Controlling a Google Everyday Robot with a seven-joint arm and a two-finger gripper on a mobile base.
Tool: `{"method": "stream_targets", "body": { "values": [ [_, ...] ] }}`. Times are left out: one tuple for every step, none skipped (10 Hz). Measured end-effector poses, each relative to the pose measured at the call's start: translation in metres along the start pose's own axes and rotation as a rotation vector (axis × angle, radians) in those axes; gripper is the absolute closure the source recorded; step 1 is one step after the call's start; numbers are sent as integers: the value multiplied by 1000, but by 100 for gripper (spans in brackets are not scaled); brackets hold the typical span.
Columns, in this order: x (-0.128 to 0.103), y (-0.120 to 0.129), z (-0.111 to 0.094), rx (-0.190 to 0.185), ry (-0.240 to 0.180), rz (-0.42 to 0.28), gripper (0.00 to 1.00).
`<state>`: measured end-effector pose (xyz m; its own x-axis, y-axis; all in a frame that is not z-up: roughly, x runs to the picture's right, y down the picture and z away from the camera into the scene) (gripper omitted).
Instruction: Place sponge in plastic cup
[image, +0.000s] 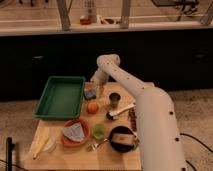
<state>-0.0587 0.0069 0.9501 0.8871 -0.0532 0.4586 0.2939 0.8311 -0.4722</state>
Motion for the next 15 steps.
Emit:
{"method": "stream_targets", "body": {
  "values": [
    [0,0,2,-5,-2,3,20],
    [2,0,5,-14,-2,12,20],
    [4,0,7,-18,-3,18,20],
    [5,1,10,-26,-3,22,20],
    [5,0,14,-34,-5,24,20],
    [5,-1,16,-39,-6,26,20],
    [6,0,19,-52,-5,29,20],
    [6,-2,21,-53,-7,31,20],
    [7,-1,24,-68,-8,34,20],
    [8,-2,27,-72,-9,37,20],
    [7,-3,30,-81,-10,38,20],
    [6,-3,34,-90,-10,40,20],
    [7,-2,37,-96,-10,44,20],
    [9,-1,39,-104,-9,48,20],
    [11,1,43,-114,-8,54,20]
  ]
}}
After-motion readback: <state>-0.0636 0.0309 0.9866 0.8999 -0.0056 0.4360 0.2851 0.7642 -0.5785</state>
